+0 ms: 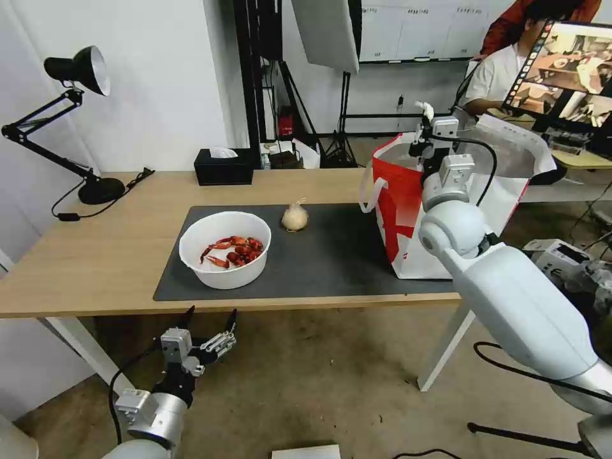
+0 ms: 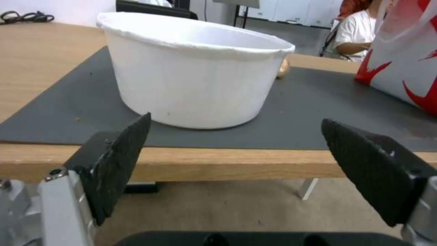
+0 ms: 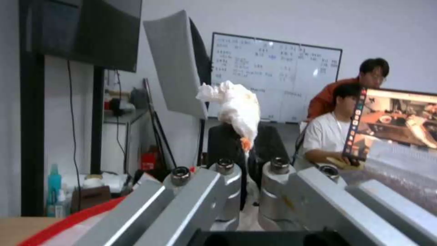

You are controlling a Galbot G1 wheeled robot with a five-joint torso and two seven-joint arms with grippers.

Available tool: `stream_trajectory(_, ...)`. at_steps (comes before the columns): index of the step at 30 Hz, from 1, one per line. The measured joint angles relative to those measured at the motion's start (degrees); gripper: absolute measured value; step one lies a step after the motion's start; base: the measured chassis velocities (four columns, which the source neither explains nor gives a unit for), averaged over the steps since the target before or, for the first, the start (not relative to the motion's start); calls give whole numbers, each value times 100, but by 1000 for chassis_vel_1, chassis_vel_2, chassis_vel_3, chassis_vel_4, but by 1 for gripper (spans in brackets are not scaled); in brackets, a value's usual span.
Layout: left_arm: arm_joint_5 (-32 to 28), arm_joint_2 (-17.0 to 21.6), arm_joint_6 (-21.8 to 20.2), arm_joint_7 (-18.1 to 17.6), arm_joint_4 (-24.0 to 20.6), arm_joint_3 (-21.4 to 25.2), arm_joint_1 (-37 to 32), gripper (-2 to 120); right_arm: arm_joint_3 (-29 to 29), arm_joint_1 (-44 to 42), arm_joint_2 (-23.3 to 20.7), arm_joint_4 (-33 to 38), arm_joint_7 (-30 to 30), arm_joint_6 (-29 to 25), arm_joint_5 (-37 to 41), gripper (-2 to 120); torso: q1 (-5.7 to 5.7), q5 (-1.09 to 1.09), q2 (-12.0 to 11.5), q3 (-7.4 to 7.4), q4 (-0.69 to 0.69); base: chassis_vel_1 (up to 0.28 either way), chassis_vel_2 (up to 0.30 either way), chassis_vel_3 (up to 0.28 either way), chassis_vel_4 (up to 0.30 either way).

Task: Pick up the trash from the table and place it into the takeout bag.

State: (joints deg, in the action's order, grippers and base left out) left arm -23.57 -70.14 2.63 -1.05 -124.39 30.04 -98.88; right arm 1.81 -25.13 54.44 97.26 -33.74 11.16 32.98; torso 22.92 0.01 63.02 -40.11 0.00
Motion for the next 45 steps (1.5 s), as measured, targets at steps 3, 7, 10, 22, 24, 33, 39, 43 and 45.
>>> stream_trajectory(3, 10, 0, 2, 2, -19, 2, -46, 100, -16, -35, 27, 12, -146, 90, 23, 9, 0, -1, 0, 0, 0, 0, 0, 0, 0)
stream_trajectory(7, 24, 1, 3, 0, -36, 5, -69, 100, -41, -39, 10, 59, -152, 168, 138, 23, 0, -1, 0, 0, 0, 0, 0, 0, 0)
stream_trajectory(10, 24, -3, 3, -5, -42, 3, -71, 100, -45, -42, -12, 86, -150, 203, 205, 34, 0, -1, 0, 0, 0, 0, 0, 0, 0)
stream_trajectory(22, 30, 0, 3, -13, -83, -2, -85, 100, -43, -82, -41, 209, -154, 241, 396, 78, 0, -1, 0, 0, 0, 0, 0, 0, 0)
stream_trajectory(24, 30, 6, 4, -13, -88, 1, -86, 100, -44, -99, -58, 235, -154, 243, 430, 82, 0, -1, 0, 0, 0, 0, 0, 0, 0)
stream_trajectory(33, 25, 18, 4, -19, -114, 8, -80, 100, -176, -275, -238, 706, -32, -61, 768, 100, 0, -2, 0, 0, 0, 0, 0, 0, 0)
stream_trajectory(39, 25, 13, 4, -21, -131, 20, -77, 100, -308, -563, -487, 1246, 402, -268, 1420, 100, 0, -2, 0, 0, 0, 0, 0, 0, 0)
stream_trajectory(43, 23, 5, 6, -28, -146, 29, -70, 100, -528, -1268, -742, 1897, 796, -330, 1817, 100, 0, -2, 0, 1, 1, 0, 0, 0, 0)
stream_trajectory(45, 23, -2, 6, -27, -151, 29, -58, 100, -616, -1618, -820, 2103, 871, -364, 1708, 100, -1, 0, 0, 1, 1, 0, 0, 0, 0)
